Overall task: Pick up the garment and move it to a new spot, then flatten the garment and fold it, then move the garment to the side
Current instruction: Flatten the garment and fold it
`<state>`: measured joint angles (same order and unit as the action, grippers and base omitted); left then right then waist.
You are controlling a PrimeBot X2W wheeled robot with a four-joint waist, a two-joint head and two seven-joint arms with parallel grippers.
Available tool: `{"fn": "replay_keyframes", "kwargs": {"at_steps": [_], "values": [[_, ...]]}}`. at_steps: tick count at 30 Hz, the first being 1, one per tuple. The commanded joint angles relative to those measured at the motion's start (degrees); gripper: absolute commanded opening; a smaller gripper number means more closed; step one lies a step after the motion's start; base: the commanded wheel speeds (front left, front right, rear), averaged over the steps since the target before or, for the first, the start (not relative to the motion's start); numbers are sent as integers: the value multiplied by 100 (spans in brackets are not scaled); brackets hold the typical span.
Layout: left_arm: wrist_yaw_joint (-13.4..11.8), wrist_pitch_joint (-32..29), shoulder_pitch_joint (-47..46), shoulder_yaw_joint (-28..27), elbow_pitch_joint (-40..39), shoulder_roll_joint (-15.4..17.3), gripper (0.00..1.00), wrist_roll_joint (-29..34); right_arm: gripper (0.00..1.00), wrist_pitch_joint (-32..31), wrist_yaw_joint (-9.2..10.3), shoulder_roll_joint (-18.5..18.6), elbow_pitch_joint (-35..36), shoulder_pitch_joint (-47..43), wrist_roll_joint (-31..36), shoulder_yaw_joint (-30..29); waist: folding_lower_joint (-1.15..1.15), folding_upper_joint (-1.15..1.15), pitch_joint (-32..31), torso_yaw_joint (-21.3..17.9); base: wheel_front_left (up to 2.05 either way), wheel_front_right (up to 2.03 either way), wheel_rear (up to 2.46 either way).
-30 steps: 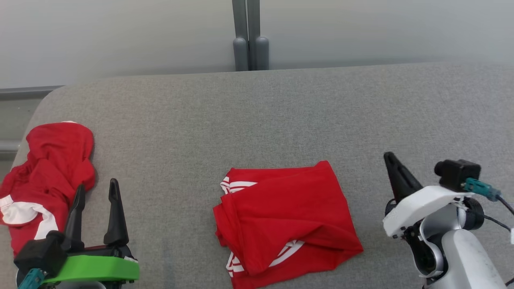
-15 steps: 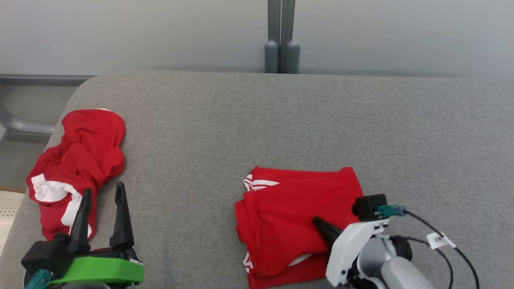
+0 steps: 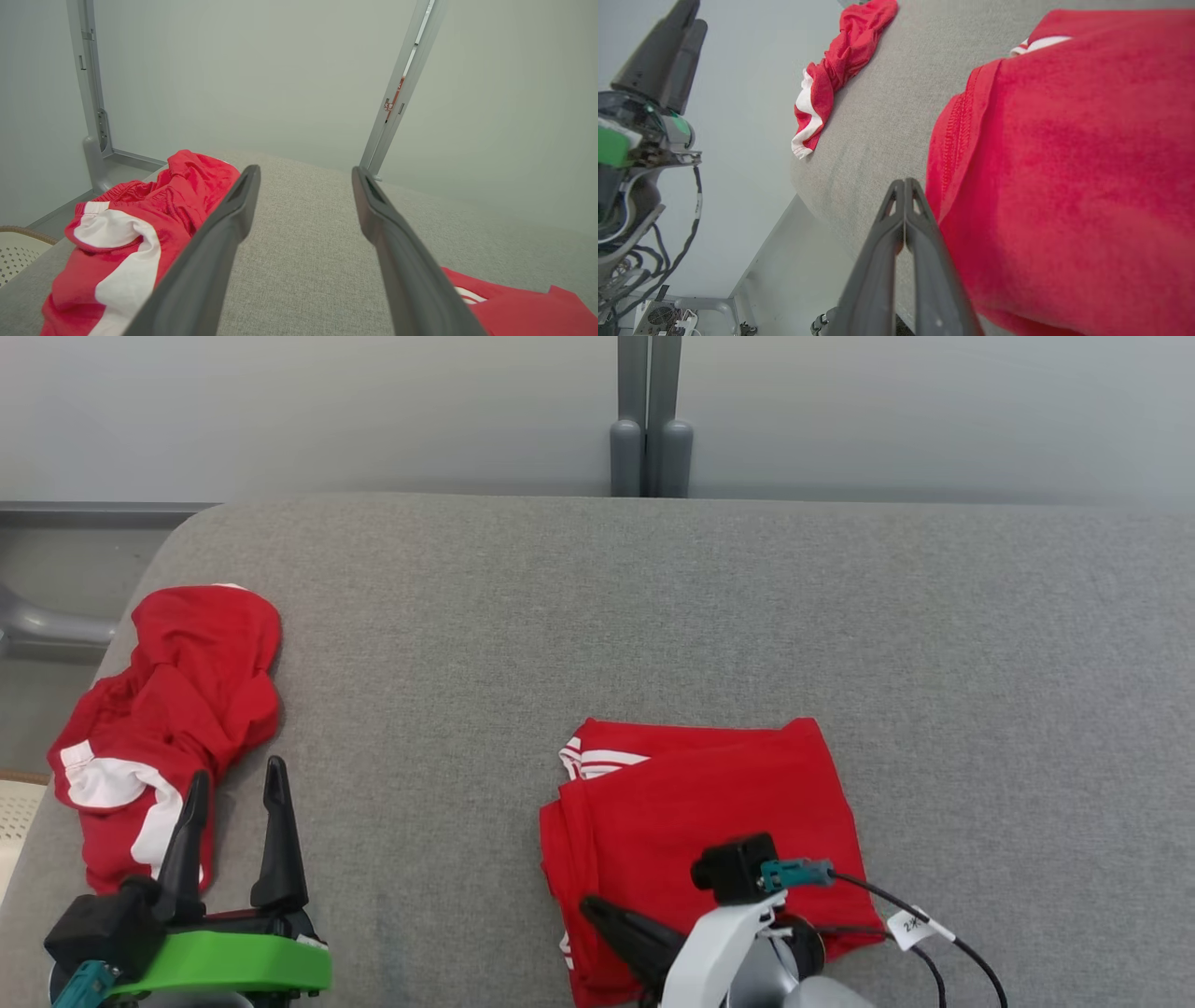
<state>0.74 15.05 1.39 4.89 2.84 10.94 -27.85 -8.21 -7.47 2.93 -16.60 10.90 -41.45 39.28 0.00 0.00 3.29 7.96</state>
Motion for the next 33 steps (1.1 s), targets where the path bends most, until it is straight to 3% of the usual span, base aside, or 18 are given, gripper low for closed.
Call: {"fn": "replay_keyframes", "kwargs": {"at_steps": [1, 6, 11, 12, 14, 18, 24, 33], "values": [[-14, 15, -114, -40, -32, 44, 100, 40, 0, 155, -5, 39, 85, 144, -54, -1, 0, 0, 22, -86, 0, 0, 0], [-32, 15, -83, -106, -114, 47, 100, 50, 0, 660, -4, 353, 440, 366, -123, -290, 0, 0, 43, -276, 0, 0, 0], [-53, 14, -38, -179, -183, 49, 100, 76, 3, 986, -5, 732, 898, 422, 140, -988, 0, 0, 61, -474, 0, 0, 0], [-55, 15, -31, -191, -192, 52, 100, 77, 28, 1030, -5, 783, 983, 411, 211, -1140, 0, 0, 64, -509, 0, 0, 0], [-58, 14, -25, -208, -212, 60, 100, 84, 100, 1092, -4, 885, 1174, 347, 385, -1510, 0, 0, 63, -580, 0, 0, 0], [-64, 14, -2, -283, -228, 87, 100, 81, 100, 1159, -4, 949, 1544, 197, 748, -2238, 0, 0, 33, -732, 0, 0, 0], [-81, 14, 132, -394, -305, 93, 100, 106, 100, 1363, -5, 767, 1976, -138, 1391, -3248, 0, 0, -98, -973, 0, 0, 0], [-23, 14, 258, -406, -340, 16, 100, 182, 100, 1848, -4, 403, 2024, -761, 2393, -3778, 0, 0, -129, -1090, 0, 0, 0]]}}
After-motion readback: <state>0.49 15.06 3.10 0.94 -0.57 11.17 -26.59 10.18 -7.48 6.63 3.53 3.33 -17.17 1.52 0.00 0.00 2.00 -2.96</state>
